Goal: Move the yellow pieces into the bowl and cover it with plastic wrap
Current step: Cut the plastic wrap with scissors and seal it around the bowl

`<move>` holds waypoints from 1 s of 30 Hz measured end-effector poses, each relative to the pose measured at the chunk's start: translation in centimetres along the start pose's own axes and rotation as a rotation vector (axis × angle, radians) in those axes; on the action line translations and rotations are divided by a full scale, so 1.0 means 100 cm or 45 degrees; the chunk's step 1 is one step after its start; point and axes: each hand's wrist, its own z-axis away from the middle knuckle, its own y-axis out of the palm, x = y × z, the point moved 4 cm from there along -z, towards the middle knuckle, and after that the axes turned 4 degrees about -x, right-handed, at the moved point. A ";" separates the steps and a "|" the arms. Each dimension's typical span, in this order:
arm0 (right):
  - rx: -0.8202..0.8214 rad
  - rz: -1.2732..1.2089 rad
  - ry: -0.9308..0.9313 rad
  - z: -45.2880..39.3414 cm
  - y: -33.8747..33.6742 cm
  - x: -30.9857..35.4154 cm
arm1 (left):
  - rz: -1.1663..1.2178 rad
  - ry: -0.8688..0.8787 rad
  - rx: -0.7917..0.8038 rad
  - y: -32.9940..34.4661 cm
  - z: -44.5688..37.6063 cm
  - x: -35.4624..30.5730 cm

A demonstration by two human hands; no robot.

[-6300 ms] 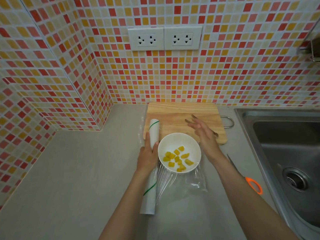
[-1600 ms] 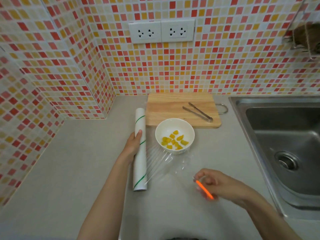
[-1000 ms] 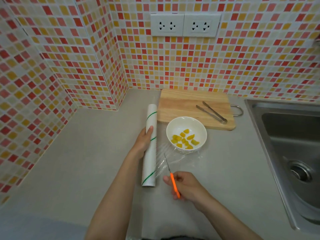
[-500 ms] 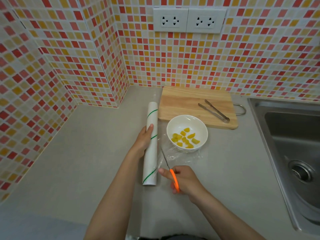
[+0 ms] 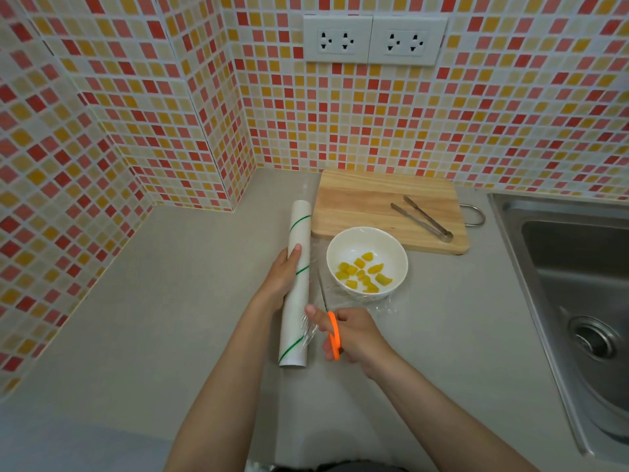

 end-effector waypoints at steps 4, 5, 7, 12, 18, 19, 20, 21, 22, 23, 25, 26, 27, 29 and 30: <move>-0.034 -0.013 -0.015 -0.005 0.000 0.005 | -0.017 -0.011 -0.014 -0.001 0.000 0.000; -0.035 -0.015 -0.013 -0.006 0.001 0.006 | -0.009 -0.011 -0.012 -0.001 0.001 -0.001; -0.024 -0.019 0.014 -0.007 0.003 0.006 | 0.009 -0.013 -0.003 0.000 0.001 -0.003; -0.033 -0.022 0.071 -0.013 0.006 0.014 | 0.035 -0.053 0.022 -0.001 0.004 -0.006; -0.030 -0.059 0.136 -0.020 0.009 0.019 | 0.049 -0.048 0.038 -0.001 0.000 -0.003; -0.039 -0.064 0.140 -0.021 0.008 0.020 | 0.050 -0.048 0.043 -0.001 0.001 -0.003; -0.052 -0.071 0.139 -0.023 0.008 0.022 | 0.050 -0.046 0.048 -0.001 0.002 -0.003; -0.065 -0.085 0.133 -0.025 0.008 0.023 | 0.050 -0.044 0.049 -0.001 0.003 -0.004; -0.071 -0.103 0.128 -0.027 0.008 0.024 | 0.050 -0.043 0.046 -0.001 0.003 -0.003; -0.072 -0.117 0.127 -0.029 0.008 0.024 | 0.046 -0.042 0.042 -0.001 0.003 -0.003; -0.064 -0.122 0.148 -0.031 0.008 0.026 | 0.031 -0.037 0.038 -0.001 0.003 -0.003; -0.058 -0.119 0.165 -0.032 0.009 0.028 | 0.031 -0.034 0.035 -0.002 0.003 -0.003; -0.054 -0.115 0.178 -0.034 0.009 0.029 | 0.035 -0.033 0.031 -0.002 0.004 -0.003; -0.055 -0.136 0.180 -0.036 0.010 0.033 | 0.033 -0.036 0.023 -0.004 0.005 -0.004; -0.061 -0.173 0.175 -0.037 0.010 0.035 | 0.030 -0.037 0.021 -0.004 0.005 -0.004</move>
